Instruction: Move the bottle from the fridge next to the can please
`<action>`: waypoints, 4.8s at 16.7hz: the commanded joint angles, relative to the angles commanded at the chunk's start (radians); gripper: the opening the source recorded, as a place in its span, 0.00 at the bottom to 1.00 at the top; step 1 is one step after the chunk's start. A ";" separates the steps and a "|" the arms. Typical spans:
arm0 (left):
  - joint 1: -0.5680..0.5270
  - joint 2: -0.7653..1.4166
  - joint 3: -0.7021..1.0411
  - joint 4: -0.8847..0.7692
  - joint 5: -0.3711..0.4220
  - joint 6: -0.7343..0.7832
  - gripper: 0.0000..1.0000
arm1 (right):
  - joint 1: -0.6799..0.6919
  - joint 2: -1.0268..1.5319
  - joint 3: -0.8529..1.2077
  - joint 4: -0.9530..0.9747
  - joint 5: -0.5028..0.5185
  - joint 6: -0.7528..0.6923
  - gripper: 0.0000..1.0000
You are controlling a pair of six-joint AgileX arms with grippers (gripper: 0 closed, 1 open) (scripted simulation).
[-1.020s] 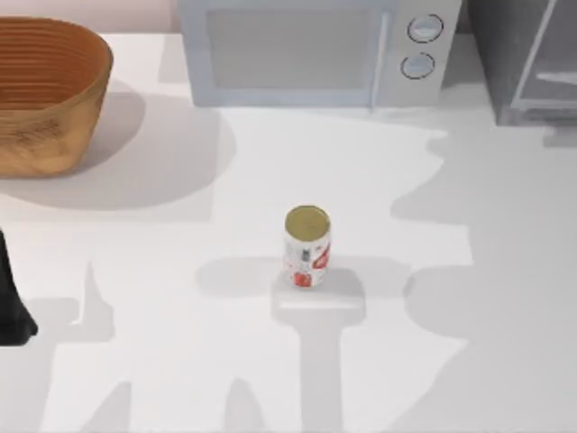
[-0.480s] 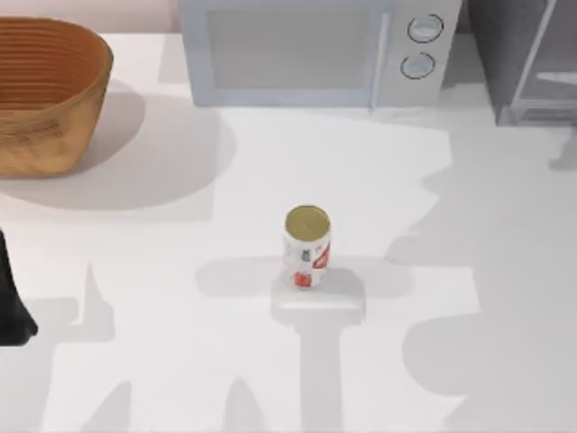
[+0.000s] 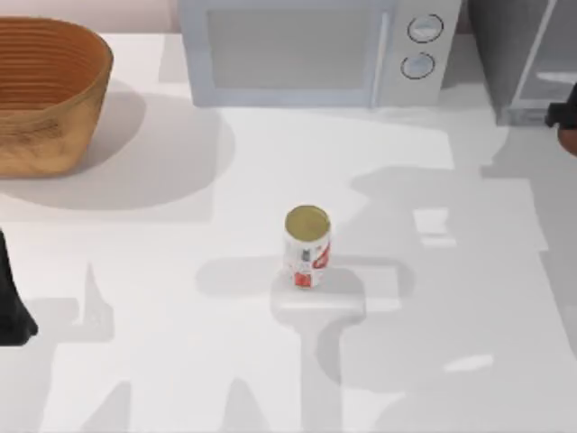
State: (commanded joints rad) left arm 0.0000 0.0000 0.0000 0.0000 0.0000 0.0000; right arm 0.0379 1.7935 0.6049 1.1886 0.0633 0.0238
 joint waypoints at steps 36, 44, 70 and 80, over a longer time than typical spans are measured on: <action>0.000 0.000 0.000 0.000 0.000 0.000 1.00 | 0.682 0.059 -0.224 0.273 0.683 -0.018 1.00; 0.000 0.000 0.000 0.000 0.000 0.000 1.00 | 0.684 0.057 -0.226 0.275 0.686 -0.018 1.00; 0.000 0.000 0.000 0.000 0.000 0.000 1.00 | 0.300 -1.042 -0.434 -0.544 0.254 -0.030 1.00; 0.000 0.000 0.000 0.000 0.000 0.000 1.00 | -0.010 -1.732 -0.591 -1.139 -0.041 -0.024 1.00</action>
State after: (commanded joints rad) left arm 0.0000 0.0000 0.0000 0.0000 0.0000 0.0000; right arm 0.0276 0.0613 0.0142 0.0499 0.0226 -0.0001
